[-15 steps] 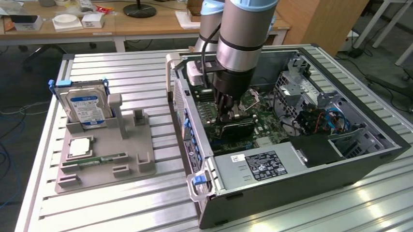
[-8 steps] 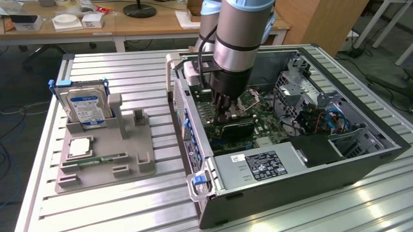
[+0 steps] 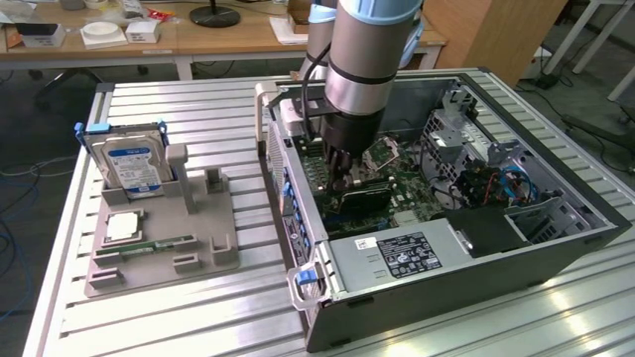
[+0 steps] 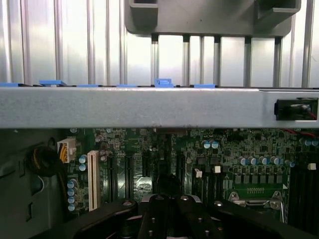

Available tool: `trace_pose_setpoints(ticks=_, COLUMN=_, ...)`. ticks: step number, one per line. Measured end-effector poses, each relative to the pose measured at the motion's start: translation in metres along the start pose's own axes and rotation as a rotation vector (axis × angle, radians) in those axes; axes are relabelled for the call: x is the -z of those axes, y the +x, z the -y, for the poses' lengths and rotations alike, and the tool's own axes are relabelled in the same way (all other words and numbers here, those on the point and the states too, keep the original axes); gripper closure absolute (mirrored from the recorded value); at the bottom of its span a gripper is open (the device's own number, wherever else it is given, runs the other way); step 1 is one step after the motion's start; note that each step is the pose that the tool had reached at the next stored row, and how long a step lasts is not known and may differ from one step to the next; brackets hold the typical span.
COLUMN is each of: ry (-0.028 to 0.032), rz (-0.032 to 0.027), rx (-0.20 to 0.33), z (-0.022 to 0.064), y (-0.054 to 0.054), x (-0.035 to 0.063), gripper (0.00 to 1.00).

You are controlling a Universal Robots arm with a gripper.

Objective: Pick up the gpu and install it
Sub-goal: 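Press down on the gpu until it lock into place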

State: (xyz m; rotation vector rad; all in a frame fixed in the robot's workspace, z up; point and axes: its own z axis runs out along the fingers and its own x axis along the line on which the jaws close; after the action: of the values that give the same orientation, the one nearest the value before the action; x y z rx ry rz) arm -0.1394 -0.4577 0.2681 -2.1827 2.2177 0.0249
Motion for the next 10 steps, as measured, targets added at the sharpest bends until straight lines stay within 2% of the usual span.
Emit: trace_pose_setpoints(ticks=10, ry=-0.0007, rz=-0.0010, rx=0.000, z=-0.0006, y=0.0002, x=-0.0053, gripper=0.90)
